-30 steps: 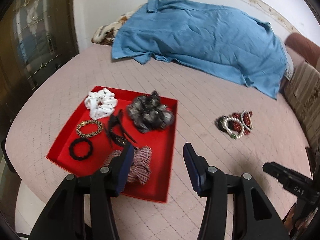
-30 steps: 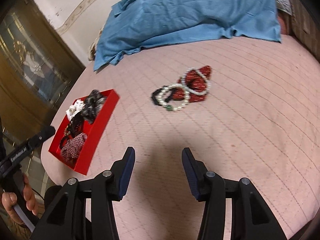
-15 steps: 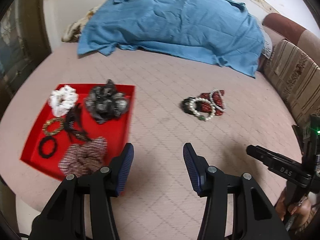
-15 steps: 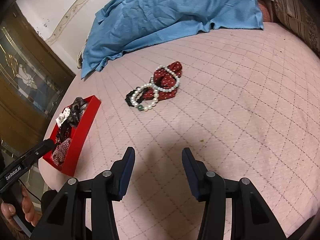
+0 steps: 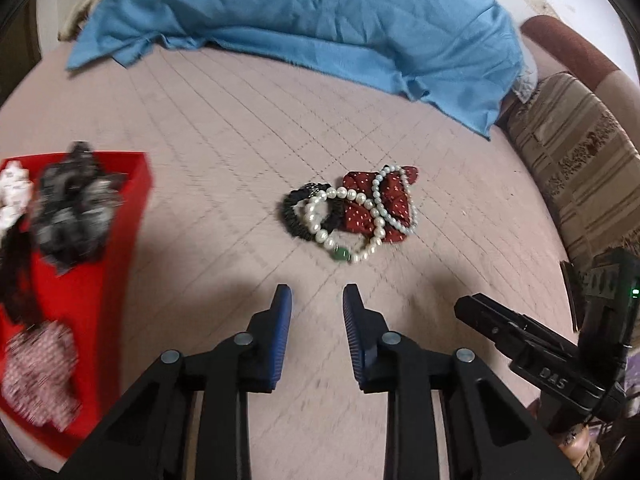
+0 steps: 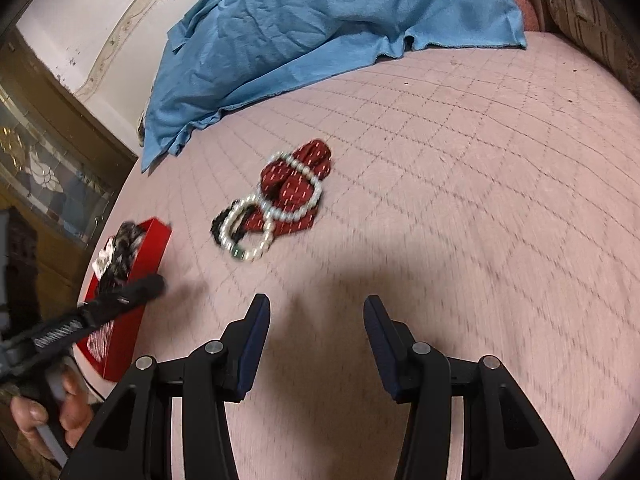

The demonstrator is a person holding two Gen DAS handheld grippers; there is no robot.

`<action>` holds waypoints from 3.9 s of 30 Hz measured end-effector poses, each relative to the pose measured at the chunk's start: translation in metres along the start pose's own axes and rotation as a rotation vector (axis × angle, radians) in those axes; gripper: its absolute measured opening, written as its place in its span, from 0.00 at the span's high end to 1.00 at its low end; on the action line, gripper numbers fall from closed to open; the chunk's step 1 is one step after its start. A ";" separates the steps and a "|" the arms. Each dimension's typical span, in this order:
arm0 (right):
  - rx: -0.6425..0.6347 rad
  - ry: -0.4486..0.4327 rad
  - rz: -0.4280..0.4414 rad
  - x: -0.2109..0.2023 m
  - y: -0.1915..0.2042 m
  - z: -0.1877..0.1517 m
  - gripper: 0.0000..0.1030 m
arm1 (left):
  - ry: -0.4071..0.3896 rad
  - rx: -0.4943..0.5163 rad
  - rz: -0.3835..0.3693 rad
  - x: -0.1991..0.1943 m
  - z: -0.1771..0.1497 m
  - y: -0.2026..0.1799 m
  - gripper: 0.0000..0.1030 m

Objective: Organize jewelry
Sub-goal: 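Grasp the white pearl bracelet with left gripper while right grasps pale bead bracelet, then carry both pearl bracelets over the red tray and lower them in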

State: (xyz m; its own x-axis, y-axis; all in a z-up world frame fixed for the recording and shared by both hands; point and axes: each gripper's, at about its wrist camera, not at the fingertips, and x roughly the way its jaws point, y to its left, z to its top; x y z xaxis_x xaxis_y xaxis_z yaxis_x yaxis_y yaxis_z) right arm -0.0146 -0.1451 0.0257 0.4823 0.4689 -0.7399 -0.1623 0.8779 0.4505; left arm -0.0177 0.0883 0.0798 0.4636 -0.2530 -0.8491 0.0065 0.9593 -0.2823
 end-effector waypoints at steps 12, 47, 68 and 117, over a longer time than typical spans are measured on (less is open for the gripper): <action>-0.005 0.006 0.023 0.061 -0.005 0.065 0.50 | 0.039 -0.060 -0.017 0.065 0.035 0.000 0.75; -0.054 -0.042 0.038 -0.037 0.009 -0.022 0.93 | -0.035 -0.051 -0.003 -0.048 -0.045 0.024 0.90; -0.159 -0.109 0.064 -0.081 0.059 -0.036 0.93 | -0.197 -0.037 0.028 -0.131 -0.059 0.028 0.91; -0.466 0.037 0.196 -0.017 0.254 -0.031 0.93 | -0.308 -0.445 0.138 -0.177 -0.082 0.232 0.91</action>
State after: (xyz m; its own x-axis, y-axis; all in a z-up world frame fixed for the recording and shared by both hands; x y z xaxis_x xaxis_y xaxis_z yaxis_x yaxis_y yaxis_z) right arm -0.0912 0.0727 0.1372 0.3747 0.6249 -0.6849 -0.6176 0.7192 0.3183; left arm -0.1707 0.3453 0.1286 0.6717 -0.0161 -0.7406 -0.4163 0.8187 -0.3954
